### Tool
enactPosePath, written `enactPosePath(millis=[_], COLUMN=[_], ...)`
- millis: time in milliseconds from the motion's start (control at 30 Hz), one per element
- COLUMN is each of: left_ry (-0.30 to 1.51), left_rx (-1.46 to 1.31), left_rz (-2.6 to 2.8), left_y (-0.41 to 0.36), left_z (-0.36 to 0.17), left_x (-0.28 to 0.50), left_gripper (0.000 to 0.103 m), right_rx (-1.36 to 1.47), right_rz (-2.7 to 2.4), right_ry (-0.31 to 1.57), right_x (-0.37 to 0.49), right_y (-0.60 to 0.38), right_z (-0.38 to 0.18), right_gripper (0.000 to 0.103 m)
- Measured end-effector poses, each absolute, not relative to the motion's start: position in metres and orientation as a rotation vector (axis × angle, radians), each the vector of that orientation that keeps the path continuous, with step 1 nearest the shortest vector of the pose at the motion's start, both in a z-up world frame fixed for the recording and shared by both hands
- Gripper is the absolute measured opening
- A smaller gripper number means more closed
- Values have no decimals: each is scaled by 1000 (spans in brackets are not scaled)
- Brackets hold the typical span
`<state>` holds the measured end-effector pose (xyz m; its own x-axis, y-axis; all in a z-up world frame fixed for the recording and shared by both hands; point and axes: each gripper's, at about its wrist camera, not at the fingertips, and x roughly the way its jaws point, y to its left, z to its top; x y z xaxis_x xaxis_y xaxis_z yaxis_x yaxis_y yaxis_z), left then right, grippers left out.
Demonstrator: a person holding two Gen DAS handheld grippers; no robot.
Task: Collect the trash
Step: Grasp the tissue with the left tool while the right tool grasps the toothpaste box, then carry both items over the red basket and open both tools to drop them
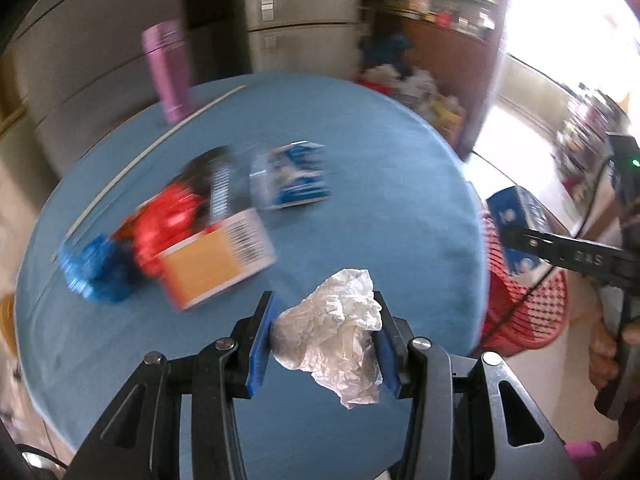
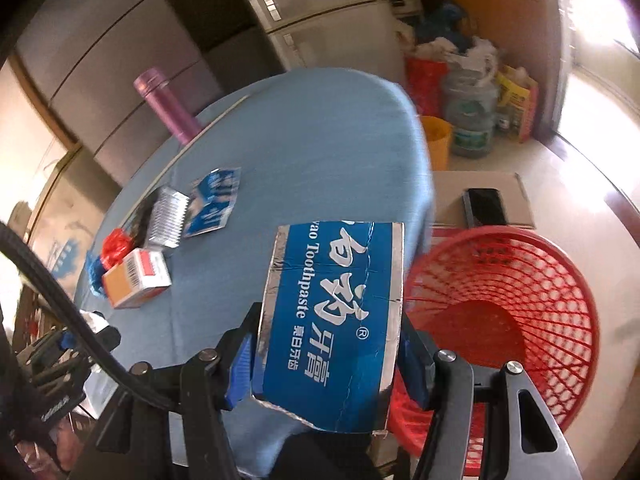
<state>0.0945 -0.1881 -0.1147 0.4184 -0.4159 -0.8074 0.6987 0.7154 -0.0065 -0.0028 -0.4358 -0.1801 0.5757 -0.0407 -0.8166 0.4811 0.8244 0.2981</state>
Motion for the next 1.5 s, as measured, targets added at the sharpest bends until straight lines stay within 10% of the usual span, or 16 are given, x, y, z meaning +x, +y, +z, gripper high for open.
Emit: enactPosePath(millis=[800, 1500], left_ry=[972, 912], left_rx=[563, 387], left_rz=[-1146, -914], left_y=[-387, -253], left_z=[-147, -112], left_x=[16, 50], left_gripper=[55, 67], right_rx=[825, 756], right_rz=[-589, -512], right_ry=[889, 855], right_x=[-124, -88], right_y=[-546, -514], right_z=[-220, -191], right_gripper=[67, 67])
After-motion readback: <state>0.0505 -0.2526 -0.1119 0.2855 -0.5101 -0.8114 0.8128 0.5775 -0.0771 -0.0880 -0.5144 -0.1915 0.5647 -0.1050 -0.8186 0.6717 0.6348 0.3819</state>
